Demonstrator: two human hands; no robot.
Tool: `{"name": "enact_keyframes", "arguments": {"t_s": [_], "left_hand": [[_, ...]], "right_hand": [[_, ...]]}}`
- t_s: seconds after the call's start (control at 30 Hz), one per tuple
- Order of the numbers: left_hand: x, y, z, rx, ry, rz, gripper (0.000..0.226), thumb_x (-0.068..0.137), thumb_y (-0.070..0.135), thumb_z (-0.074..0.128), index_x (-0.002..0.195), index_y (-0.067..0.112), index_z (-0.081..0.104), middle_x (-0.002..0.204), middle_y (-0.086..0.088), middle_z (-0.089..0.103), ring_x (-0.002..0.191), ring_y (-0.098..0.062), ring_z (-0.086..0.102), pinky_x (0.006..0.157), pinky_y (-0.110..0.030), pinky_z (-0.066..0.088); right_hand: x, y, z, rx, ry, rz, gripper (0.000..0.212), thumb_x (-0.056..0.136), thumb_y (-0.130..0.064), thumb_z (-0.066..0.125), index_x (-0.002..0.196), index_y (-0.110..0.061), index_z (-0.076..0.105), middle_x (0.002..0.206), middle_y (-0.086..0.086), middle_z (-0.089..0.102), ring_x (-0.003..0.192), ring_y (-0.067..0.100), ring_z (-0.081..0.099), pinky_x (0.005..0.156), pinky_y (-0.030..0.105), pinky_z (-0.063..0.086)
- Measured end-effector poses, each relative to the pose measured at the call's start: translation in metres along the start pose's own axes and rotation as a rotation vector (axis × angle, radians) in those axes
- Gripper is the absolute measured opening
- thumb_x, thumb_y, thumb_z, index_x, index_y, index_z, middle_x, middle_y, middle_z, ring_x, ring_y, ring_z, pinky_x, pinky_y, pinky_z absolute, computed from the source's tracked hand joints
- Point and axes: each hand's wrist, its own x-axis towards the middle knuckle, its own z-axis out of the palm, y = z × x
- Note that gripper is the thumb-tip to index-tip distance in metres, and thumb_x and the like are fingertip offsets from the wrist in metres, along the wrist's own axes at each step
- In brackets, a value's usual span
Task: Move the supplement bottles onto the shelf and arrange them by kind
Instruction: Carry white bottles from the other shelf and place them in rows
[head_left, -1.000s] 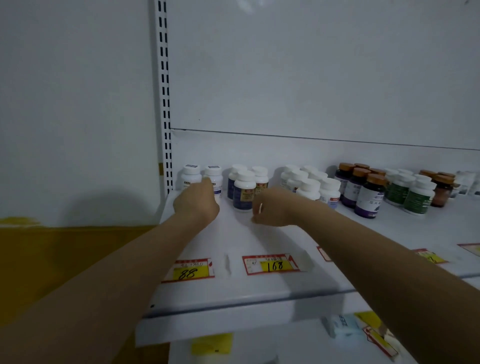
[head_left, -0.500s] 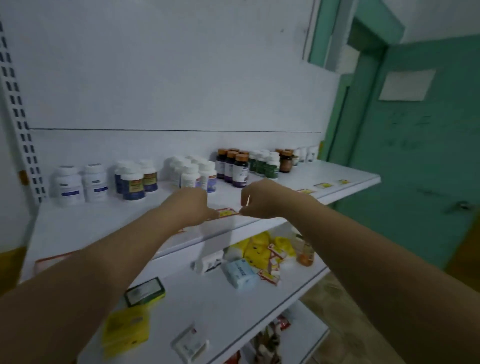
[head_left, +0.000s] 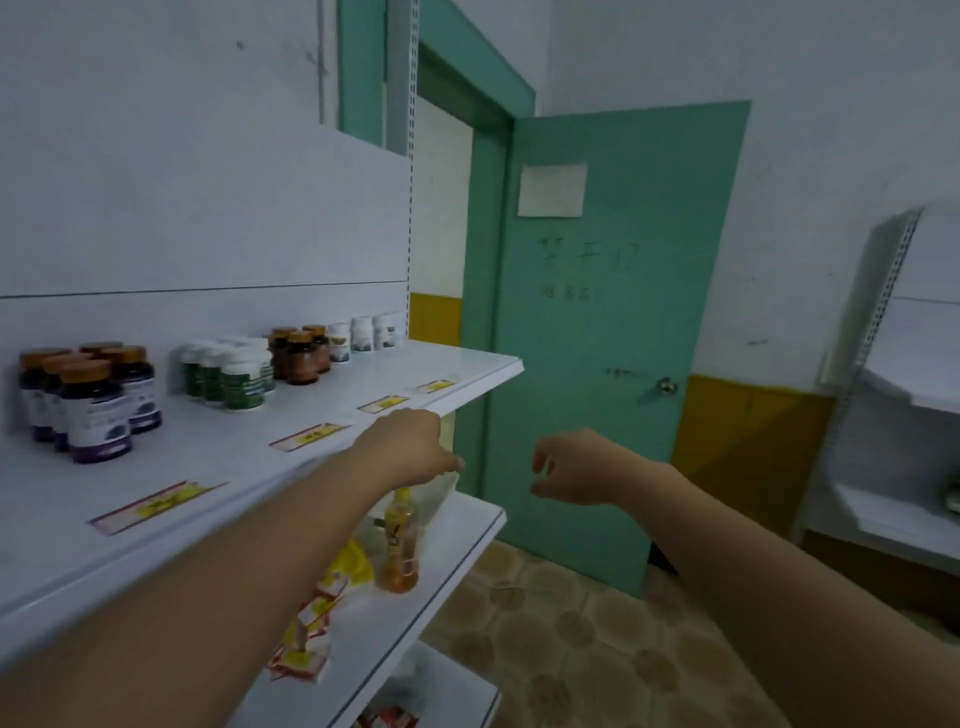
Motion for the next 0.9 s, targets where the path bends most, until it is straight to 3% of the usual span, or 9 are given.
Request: {"name": "enact_keyframes", "arguments": {"t_s": [0.17,0.33,0.43,0.67,0.9], "left_hand": [[0.087,0.040,0.012,-0.065,0.011,-0.005,0.046,0.087,0.042,0.059,0.119,0.009,0.058,0.103,-0.006,0.058,0.083,-0.018,0.054,0.064,-0.024,0.042],[0.180,0.043,0.015,-0.067,0.030,-0.056,0.048,0.089,0.041,0.057,0.125,0.010,0.053,0.124,-0.010,0.058,0.106,-0.023,0.057,0.084,-0.030,0.045],[0.238,0.027,0.018,-0.062,0.050,-0.099,0.051,0.090,0.042,0.055,0.129,0.010,0.050,0.131,-0.010,0.055,0.116,-0.025,0.053,0.092,-0.032,0.044],[0.354,-0.026,0.025,-0.099,0.068,-0.252,0.048,0.093,0.037,0.052,0.129,0.006,0.048,0.133,-0.013,0.053,0.120,-0.027,0.051,0.095,-0.033,0.042],[0.447,-0.088,0.022,-0.155,0.294,-0.531,0.045,0.091,0.031,0.055,0.128,0.006,0.045,0.129,-0.018,0.051,0.115,-0.032,0.053,0.092,-0.034,0.044]], "right_hand": [[0.063,0.074,-0.013,0.028,0.008,0.022,0.033,0.089,-0.027,0.056,0.115,-0.008,0.062,0.115,0.011,0.066,0.107,0.027,0.060,0.091,0.035,0.050],[0.155,0.111,-0.030,0.056,0.025,-0.014,0.035,0.089,-0.025,0.055,0.115,-0.003,0.063,0.115,0.014,0.066,0.109,0.029,0.060,0.094,0.038,0.050],[0.220,0.124,-0.033,0.061,0.069,-0.062,0.033,0.090,-0.026,0.056,0.118,-0.009,0.061,0.120,0.009,0.064,0.110,0.025,0.058,0.092,0.031,0.048],[0.373,0.119,-0.042,0.077,0.094,-0.218,0.038,0.090,-0.033,0.058,0.125,-0.016,0.057,0.123,0.006,0.061,0.107,0.022,0.059,0.087,0.030,0.047],[0.512,0.086,-0.043,0.103,0.057,-0.429,0.043,0.091,-0.035,0.058,0.130,-0.017,0.052,0.130,0.006,0.057,0.115,0.023,0.055,0.095,0.033,0.047]]}}
